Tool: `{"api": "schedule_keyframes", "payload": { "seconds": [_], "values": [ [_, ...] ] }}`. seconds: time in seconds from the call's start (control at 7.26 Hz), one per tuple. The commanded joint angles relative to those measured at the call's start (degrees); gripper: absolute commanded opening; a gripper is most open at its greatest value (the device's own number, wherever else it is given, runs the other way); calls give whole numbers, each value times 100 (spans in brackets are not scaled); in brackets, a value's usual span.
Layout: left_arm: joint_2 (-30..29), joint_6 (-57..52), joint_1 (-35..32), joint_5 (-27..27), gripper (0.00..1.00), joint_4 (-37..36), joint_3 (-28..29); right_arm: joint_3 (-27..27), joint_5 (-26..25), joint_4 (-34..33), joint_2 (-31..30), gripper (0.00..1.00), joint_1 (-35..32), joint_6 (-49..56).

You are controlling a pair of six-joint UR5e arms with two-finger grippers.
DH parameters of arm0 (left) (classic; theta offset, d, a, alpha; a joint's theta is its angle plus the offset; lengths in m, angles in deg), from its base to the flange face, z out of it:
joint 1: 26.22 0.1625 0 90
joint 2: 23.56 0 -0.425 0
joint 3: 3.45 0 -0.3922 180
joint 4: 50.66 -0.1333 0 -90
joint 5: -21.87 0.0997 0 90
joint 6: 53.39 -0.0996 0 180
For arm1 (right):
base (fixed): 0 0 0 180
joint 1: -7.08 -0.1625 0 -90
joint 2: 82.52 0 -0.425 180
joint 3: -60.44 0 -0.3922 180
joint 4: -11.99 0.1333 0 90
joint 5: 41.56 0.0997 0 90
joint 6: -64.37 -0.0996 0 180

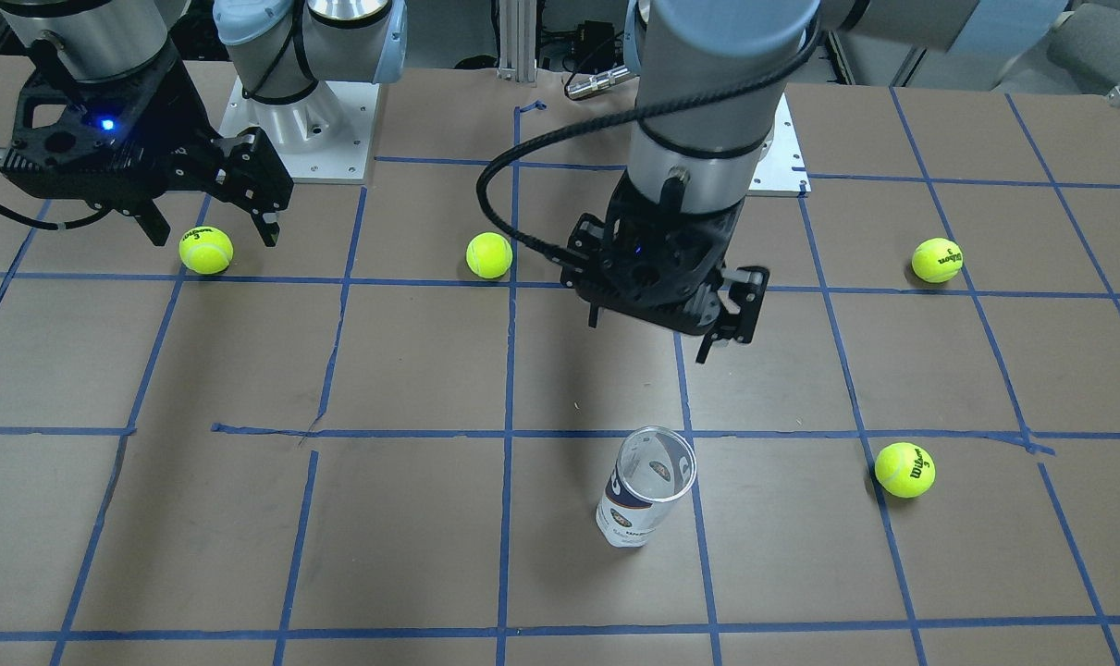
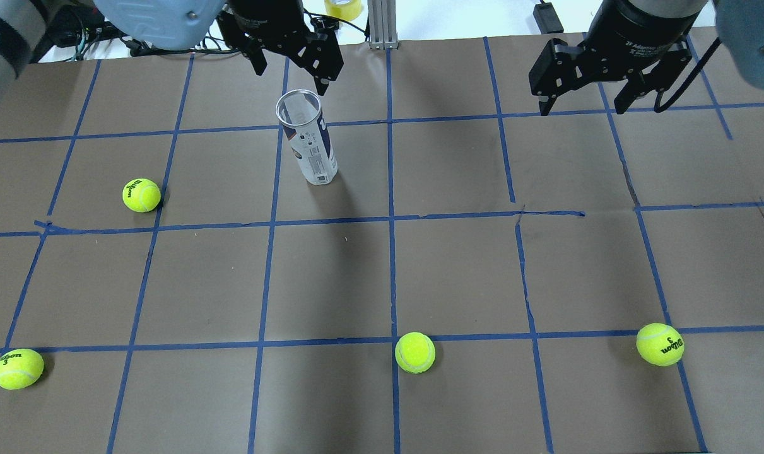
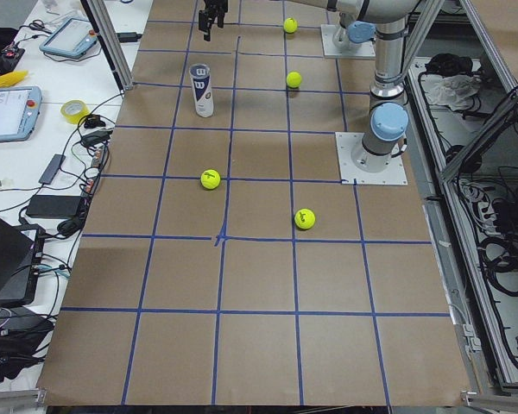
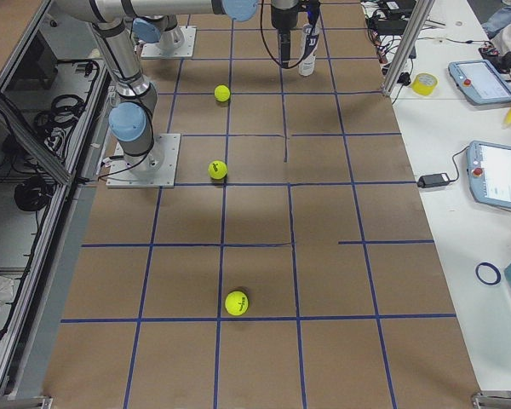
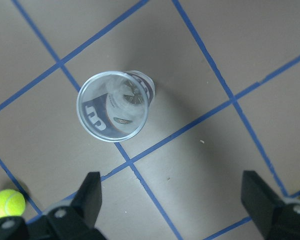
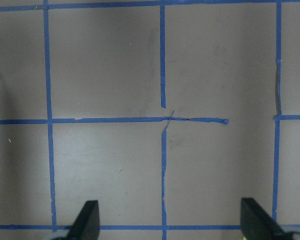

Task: Lift up tennis ball bucket
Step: 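Set the can upright on the table and open the left gripper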

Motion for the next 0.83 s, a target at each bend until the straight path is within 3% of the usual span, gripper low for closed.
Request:
{"api": "schedule_keyframes", "payload": {
  "seconds": [0.0, 0.14, 0.69],
  "values": [
    [374, 783, 604, -47, 100, 522, -44, 0, 0, -2, -1, 100, 0, 0],
    [480, 775, 825, 39, 100, 578, -70, 0, 0, 7, -1, 100, 0, 0],
    [1077, 617, 1574, -47, 100, 430, -1158, 0, 0, 7, -1, 100, 0, 0]
  ]
}}
